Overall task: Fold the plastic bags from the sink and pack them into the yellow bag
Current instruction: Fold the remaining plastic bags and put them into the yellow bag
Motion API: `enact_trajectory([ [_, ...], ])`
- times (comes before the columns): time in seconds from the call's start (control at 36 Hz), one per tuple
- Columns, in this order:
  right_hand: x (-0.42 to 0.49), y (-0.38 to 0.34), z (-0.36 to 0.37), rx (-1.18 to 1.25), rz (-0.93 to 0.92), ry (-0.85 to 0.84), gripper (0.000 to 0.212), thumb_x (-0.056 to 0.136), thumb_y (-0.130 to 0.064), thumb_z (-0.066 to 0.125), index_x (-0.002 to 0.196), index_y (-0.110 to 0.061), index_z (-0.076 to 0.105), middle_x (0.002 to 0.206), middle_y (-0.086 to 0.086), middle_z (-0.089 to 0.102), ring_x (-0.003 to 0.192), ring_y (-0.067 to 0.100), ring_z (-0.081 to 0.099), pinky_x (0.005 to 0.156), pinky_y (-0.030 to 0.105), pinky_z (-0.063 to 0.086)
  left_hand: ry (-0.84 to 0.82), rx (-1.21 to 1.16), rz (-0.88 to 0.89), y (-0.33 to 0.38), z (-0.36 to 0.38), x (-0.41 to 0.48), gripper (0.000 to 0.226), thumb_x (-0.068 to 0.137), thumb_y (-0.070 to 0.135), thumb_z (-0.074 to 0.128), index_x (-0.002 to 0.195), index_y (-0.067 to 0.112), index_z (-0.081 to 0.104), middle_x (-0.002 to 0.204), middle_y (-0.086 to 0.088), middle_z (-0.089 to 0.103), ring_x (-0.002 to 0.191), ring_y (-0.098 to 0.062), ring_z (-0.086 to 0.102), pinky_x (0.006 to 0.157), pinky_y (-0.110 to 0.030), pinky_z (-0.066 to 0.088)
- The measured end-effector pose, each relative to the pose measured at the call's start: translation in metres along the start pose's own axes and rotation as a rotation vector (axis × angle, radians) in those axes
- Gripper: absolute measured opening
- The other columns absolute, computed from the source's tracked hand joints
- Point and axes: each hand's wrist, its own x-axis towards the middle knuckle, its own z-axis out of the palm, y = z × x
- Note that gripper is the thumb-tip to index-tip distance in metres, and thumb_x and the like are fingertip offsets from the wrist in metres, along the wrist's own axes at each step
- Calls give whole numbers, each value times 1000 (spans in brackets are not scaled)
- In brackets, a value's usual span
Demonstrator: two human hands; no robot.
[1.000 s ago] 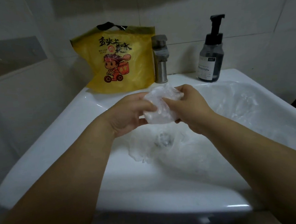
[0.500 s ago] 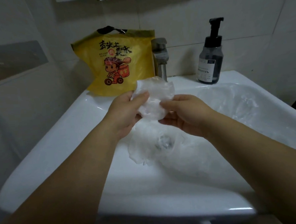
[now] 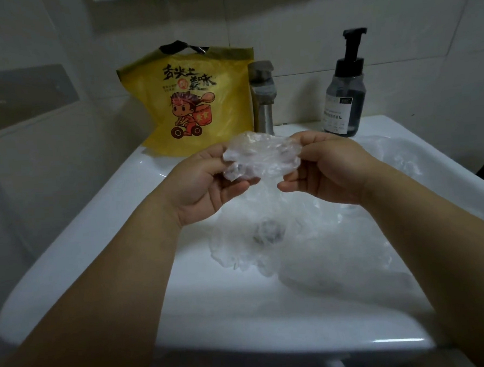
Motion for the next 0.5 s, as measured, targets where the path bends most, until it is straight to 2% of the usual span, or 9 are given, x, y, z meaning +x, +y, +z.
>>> enact_trajectory([
  [0.06,-1,-1,1,5,0,12,32,94,6,32,82,-1,61,65,14,59,55,22,58,54,28,57,0,-13,-34,0,-1,-1,33,97,-4,31,98,9,62,74,-10,70,59,-19,70,48,-18,54],
  [0.14,-2,-2,0,51,-9,40,43,92,-7,34,62,-1,63,67,14,61,60,28,59,53,31,57,27,-35,-67,3,-3,-3,31,96,11,30,90,5,60,71,-9,68,59,-22,69,49,-22,56],
  [0.19,-1,-1,-1,8,-14,84,57,98,-24,38,53,-3,66,64,13,61,58,27,60,55,32,58,100,47,-71,2,-3,-1,39,98,30,35,77,7,57,66,-6,64,56,-19,66,49,-24,56],
  [0.25,1,3,3,-107,-25,162,54,99,-32,45,60,-1,66,64,13,63,56,24,63,55,32,58,192,222,-50,-3,-2,2,46,97,41,47,67,9,61,64,-6,58,57,-15,60,50,-24,54],
  [0.33,3,9,8,-322,-73,258,30,91,-23,62,79,5,65,71,14,67,57,19,67,54,25,56,243,461,25,-9,0,4,24,86,23,69,65,12,66,66,-1,63,63,-12,62,54,-20,53],
  [0.42,3,12,7,-447,-124,270,19,80,-14,73,74,3,66,65,7,69,61,16,68,57,20,56,221,549,58,-10,-2,5,17,78,11,75,65,11,64,68,-1,62,66,-10,63,59,-17,52],
  [0.47,3,13,7,-483,-139,265,10,76,-6,76,78,-2,67,77,9,69,68,17,68,64,21,58,205,556,76,-10,-4,5,17,75,0,75,69,12,64,78,-10,56,72,-18,61,62,-18,54],
  [0.5,4,13,7,-515,-143,269,12,74,-3,77,81,-5,67,86,8,69,72,16,67,67,21,58,197,563,87,-11,-5,5,21,74,-4,75,71,14,65,79,-11,51,74,-23,58,64,-19,55],
])
